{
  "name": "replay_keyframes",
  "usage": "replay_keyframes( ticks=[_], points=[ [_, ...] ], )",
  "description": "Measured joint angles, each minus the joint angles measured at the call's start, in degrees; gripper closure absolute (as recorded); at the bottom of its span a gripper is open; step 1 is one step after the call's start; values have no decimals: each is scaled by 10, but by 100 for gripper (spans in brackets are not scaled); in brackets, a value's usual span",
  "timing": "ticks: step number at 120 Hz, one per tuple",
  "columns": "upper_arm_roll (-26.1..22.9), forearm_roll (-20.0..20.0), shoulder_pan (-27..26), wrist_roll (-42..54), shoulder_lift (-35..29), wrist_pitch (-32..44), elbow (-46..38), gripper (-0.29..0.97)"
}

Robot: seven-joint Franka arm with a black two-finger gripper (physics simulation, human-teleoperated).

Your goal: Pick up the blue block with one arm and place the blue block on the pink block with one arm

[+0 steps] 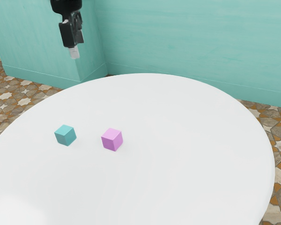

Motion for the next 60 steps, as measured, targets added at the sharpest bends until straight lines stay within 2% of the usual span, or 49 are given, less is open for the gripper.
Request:
replay_keyframes(
  ticks=[15, 34, 41, 46, 53, 60],
  points=[
    [-4, 20, -21, 1, 5, -10, -1, 0],
    [-7, 26, 19, 3, -7, -16, -21, 0],
    [-12, 24, 41, 3, -43, -15, -85, 0],
    [-13, 25, 53, 5, -91, -3, -164, 0],
    [-13, 33, 49, 17, -143, 31, -265, 0],
    [-12, 39, 59, 39, -163, 76, -335, 0]
  ],
)
